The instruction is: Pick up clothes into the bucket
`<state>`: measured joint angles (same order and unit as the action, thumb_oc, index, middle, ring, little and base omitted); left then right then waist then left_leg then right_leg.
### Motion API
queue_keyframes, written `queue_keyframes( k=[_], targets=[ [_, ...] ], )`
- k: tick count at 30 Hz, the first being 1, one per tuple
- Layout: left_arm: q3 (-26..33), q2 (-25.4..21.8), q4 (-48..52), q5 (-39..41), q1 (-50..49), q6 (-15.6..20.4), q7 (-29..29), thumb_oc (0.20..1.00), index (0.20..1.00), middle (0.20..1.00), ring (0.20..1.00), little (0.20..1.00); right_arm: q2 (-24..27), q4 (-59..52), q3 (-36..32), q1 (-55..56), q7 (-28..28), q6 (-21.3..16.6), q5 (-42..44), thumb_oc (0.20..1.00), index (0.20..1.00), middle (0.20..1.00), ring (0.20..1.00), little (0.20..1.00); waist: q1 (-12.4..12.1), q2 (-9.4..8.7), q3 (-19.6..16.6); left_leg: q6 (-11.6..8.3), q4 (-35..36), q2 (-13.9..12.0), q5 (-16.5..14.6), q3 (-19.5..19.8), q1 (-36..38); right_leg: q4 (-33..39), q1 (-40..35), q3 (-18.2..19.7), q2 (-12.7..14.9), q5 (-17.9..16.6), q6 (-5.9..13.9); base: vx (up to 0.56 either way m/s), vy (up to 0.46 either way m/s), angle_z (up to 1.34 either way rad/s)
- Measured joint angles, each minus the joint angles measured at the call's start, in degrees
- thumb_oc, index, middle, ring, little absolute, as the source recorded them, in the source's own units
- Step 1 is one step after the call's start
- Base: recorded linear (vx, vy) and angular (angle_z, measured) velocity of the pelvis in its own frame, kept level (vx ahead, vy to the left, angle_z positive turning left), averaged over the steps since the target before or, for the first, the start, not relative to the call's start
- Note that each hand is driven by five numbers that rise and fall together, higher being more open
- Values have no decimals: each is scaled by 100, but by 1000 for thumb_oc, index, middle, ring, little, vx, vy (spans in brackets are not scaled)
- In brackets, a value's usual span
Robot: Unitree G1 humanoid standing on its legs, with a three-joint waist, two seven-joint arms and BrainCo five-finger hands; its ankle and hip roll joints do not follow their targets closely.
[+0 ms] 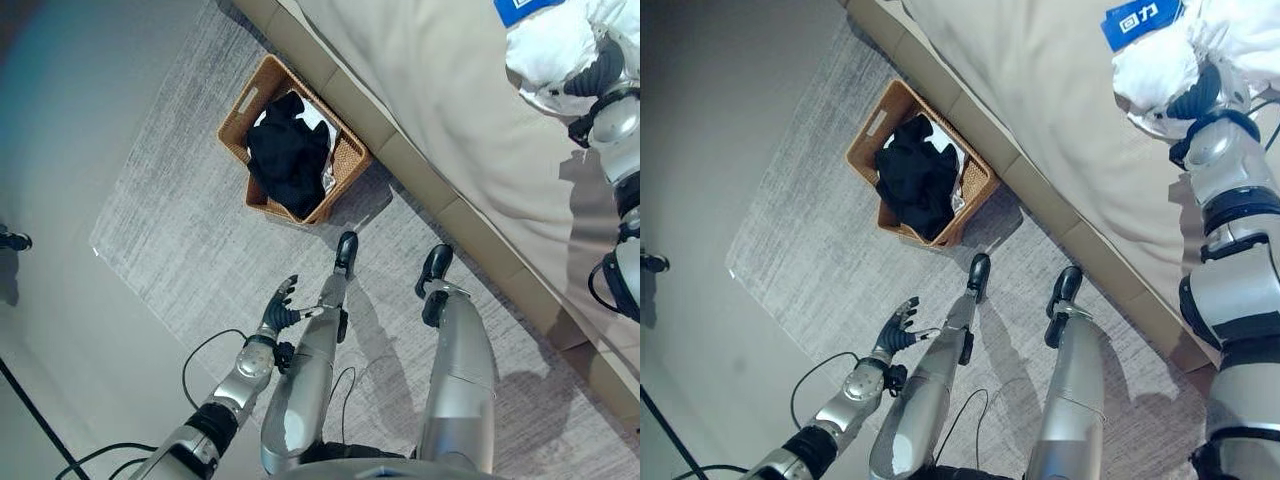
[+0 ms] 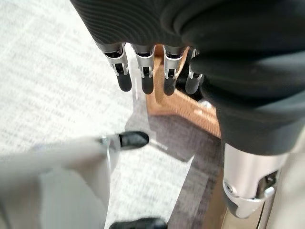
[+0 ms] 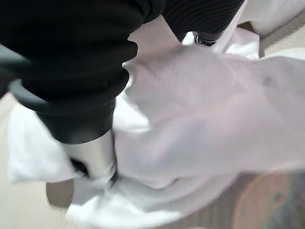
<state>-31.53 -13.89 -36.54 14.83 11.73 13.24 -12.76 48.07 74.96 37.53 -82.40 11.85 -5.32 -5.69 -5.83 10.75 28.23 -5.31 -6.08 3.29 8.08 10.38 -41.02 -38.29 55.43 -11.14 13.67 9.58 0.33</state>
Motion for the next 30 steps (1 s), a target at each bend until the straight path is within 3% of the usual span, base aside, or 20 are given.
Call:
queue_keyframes(
  k=[11, 14, 18, 24, 26, 29, 30],
  targets=[
    [-152, 80, 156, -1, 190, 1, -30, 1000, 1000, 1000, 1000, 1000, 28, -316, 60, -16, 236, 76, 168, 200, 200, 200, 200, 200, 44, 0, 0, -25, 28, -26, 21, -45, 68, 34, -55, 41, -47, -57, -53, -9, -3, -2],
    [-27, 155, -59, -2, 264, 5, -120, 1000, 1000, 1000, 1000, 1000, 178, -1003, 59, 234, 422, 158, 514, 200, 200, 200, 200, 200, 88, -4, 11, -27, 107, -53, 66, -58, 371, 154, -397, 17, -76, -112, -58, -24, 12, -4],
    [163, 138, -150, -10, 256, 18, -217, 1000, 1000, 1000, 1000, 1000, 324, -1707, 39, 318, 768, 108, 665, 200, 200, 200, 200, 200, 326, -31, 35, -26, 235, -93, 65, -46, 1064, 451, -1192, -50, -132, -152, -17, 17, 51, -2],
    [356, -305, 46, -173, 286, 27, -249, 1000, 1000, 1000, 1000, 1000, 544, -2833, -391, 659, 1038, -32, 746, 200, 200, 200, 200, 200, 589, -303, 116, 20, 365, -204, -3, -84, 2406, 1163, -2763, -60, -340, -223, 182, 91, 50, -12],
    [389, -599, 462, -299, 289, 34, -230, 1000, 1000, 1000, 1000, 1000, 632, -3257, -562, 842, 1035, -89, 743, 200, 200, 200, 200, 200, 650, -394, 88, 97, 355, -281, -167, -171, 2717, 1344, -3124, -22, -450, -249, 222, 154, 45, -26],
    [575, -1009, 1191, -473, 259, 60, -101, 1000, 1000, 1000, 1000, 1000, 677, -3713, -925, 1310, 933, -123, 742, 200, 200, 200, 200, 200, 637, -532, 2, 116, 364, -387, -311, -340, 3191, 1807, -3735, 54, -627, -447, 272, 112, 47, -30],
    [608, -1195, 1474, -517, 319, 130, -52, 1000, 1000, 1000, 1000, 1000, 674, -3800, -999, 1568, 860, -129, 739, 200, 200, 200, 200, 200, 677, -641, -263, 110, 360, -423, -372, -395, 3226, 1880, -3746, 124, -641, -459, 278, 169, 70, -24]
  ],
)
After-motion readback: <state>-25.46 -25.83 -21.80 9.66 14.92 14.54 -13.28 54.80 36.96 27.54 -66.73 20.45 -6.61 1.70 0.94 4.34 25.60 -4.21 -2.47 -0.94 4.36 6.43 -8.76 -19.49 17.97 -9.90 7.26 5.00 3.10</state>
